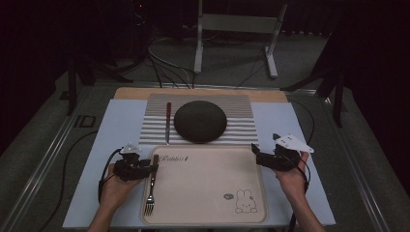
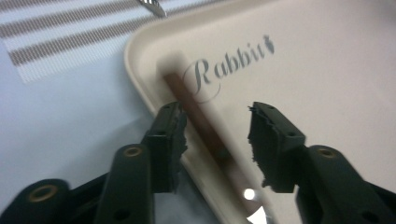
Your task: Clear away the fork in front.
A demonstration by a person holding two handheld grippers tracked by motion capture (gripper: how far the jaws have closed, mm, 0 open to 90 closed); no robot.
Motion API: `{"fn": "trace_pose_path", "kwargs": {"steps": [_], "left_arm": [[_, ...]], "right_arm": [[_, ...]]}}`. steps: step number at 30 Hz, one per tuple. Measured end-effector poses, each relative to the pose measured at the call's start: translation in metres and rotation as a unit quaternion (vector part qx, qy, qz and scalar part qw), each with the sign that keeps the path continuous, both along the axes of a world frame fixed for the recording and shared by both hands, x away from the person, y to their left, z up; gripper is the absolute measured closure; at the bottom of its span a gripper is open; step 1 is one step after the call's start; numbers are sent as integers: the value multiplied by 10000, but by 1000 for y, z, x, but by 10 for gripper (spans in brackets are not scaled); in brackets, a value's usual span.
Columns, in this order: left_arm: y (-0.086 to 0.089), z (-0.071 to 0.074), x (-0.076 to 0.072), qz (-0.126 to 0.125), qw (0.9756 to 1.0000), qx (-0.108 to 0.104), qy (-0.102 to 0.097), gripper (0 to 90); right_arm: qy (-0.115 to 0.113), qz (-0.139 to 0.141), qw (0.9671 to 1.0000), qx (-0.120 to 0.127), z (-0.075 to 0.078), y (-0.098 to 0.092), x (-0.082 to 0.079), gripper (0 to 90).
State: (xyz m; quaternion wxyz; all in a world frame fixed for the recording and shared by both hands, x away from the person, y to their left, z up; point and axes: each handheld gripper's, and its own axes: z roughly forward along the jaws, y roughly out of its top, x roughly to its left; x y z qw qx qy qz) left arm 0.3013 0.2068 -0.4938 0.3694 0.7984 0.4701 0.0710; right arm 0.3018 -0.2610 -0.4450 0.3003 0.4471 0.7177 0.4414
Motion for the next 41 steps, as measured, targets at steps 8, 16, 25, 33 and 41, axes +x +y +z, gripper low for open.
{"fn": "trace_pose_path", "kwargs": {"steps": [8, 16, 25, 33, 41], "left_arm": [[6, 18, -4, 268, 9974, -276, -608, 458], [14, 51, -10, 649, 9849, -518, -1519, 208], [24, 73, -5, 983, 9728, -592, -2011, 60], [35, 70, -3, 1187, 9581, -631, -2530, 1], [47, 63, -8, 1370, 9517, -571, -2689, 1]], "right_arm": [[7, -31, 10000, 7, 0, -2, -1, 128], [-41, -54, 10000, 37, -1, -6, -3, 124], [-119, -108, 9998, 85, -2, -14, -8, 121], [-228, -189, 9994, 190, -5, -23, -15, 119], [-223, -322, 9990, 193, -16, -35, -26, 120]]}}
